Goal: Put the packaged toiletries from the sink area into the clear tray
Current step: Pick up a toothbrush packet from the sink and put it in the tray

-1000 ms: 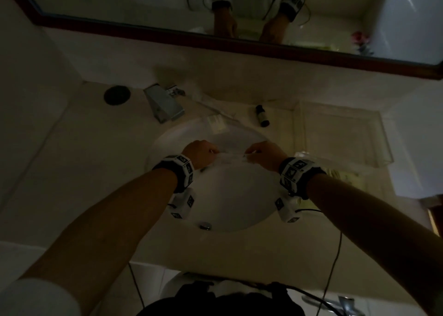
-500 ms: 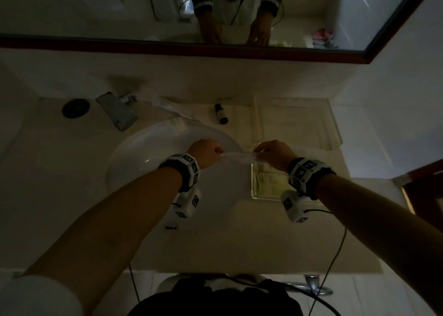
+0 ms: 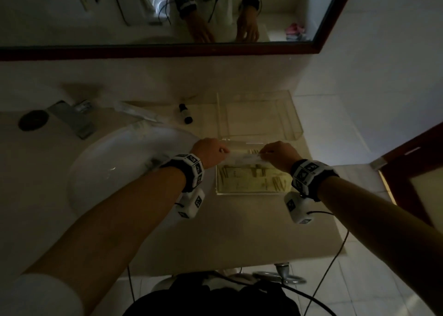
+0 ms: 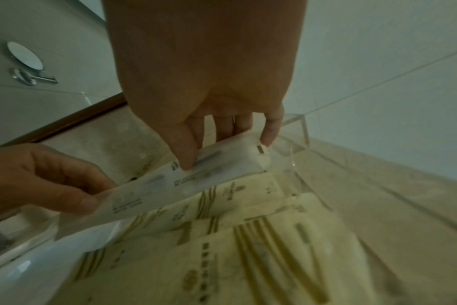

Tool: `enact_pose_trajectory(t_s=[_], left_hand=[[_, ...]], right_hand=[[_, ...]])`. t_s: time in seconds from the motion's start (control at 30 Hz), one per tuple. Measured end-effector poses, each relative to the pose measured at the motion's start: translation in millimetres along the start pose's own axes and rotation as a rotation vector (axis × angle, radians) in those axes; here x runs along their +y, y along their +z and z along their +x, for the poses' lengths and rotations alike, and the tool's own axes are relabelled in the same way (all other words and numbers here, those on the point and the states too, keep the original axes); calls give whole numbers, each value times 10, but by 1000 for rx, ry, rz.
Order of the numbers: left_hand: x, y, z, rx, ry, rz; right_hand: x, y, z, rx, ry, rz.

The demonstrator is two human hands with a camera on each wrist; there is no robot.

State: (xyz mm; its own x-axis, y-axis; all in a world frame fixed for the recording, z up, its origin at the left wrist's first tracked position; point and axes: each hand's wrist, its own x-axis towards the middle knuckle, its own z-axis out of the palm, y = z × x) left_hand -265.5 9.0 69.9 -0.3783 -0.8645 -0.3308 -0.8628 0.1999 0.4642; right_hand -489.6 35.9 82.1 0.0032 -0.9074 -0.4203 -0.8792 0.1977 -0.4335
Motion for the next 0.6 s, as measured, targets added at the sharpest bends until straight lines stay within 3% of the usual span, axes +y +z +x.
enact_pose_trajectory(t_s=[0.2, 0.6], left_hand=[[233, 146, 105, -79, 57, 94], [340, 309, 135, -114, 116, 140]], right_hand=[[226, -63, -21, -28, 30, -194], [427, -8, 40, -13, -44, -133]])
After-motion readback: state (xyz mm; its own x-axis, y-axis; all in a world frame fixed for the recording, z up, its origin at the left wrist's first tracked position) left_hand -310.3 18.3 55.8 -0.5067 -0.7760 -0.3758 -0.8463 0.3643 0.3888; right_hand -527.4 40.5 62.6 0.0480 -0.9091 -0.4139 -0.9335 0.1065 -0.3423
